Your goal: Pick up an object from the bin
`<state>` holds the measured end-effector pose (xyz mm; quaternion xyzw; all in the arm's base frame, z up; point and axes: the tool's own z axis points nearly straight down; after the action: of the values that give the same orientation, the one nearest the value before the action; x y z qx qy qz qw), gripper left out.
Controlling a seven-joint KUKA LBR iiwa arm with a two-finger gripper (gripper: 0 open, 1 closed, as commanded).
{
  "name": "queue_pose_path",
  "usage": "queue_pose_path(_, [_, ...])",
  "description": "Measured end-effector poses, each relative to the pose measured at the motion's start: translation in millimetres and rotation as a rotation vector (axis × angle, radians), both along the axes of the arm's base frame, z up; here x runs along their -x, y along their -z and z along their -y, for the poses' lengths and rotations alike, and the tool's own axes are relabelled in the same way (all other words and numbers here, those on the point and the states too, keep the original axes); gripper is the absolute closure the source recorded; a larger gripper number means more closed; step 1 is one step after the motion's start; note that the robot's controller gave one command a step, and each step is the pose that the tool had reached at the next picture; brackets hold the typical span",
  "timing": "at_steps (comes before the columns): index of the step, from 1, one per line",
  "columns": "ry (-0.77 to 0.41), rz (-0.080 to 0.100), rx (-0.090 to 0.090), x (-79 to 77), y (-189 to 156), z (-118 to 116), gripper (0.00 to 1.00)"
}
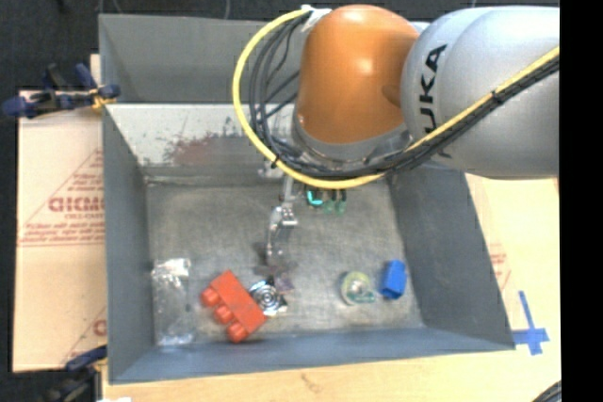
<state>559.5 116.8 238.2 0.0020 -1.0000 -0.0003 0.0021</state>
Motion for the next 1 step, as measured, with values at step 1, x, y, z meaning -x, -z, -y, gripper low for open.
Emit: queue_pose_path(1, [-0.061, 0.02, -0.006, 65.8, 165.7, 48.8, 0.0])
